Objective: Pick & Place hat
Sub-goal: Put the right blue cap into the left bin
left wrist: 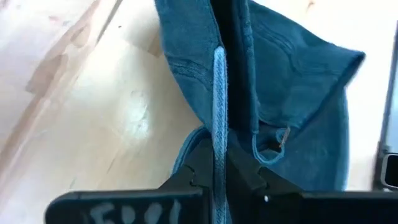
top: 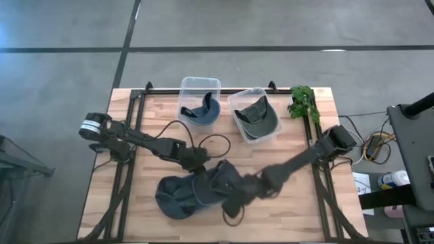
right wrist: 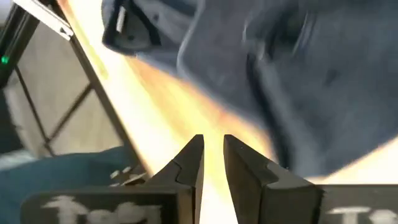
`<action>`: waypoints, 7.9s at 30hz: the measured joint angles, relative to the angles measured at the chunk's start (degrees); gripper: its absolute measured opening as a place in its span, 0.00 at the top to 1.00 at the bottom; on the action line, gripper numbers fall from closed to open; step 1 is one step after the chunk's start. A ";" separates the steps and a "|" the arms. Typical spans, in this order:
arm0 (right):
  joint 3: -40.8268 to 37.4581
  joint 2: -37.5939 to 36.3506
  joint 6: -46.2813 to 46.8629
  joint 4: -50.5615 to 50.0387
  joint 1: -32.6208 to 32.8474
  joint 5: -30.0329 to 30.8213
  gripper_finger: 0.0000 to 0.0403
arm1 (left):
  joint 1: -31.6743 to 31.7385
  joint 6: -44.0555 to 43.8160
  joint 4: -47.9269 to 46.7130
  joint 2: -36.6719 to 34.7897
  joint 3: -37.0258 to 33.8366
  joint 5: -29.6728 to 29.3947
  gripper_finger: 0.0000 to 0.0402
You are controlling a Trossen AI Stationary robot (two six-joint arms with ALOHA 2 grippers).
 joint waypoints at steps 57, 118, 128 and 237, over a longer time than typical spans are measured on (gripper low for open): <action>-3.76 8.92 61.68 8.03 7.74 31.61 0.95 | -0.78 -2.26 7.38 -3.08 0.24 -8.16 0.94; 24.68 8.74 -16.62 -9.41 -50.06 -38.84 0.97 | -2.06 23.80 -21.55 -45.91 -0.77 -55.14 0.62; 44.66 19.97 -27.72 -29.69 -54.86 -42.71 0.96 | 3.89 23.74 -14.58 -38.86 -1.16 -52.48 0.62; 35.91 15.42 -26.09 -25.72 -43.63 -19.36 0.78 | 19.30 30.36 -32.09 -38.86 0.76 -25.45 0.62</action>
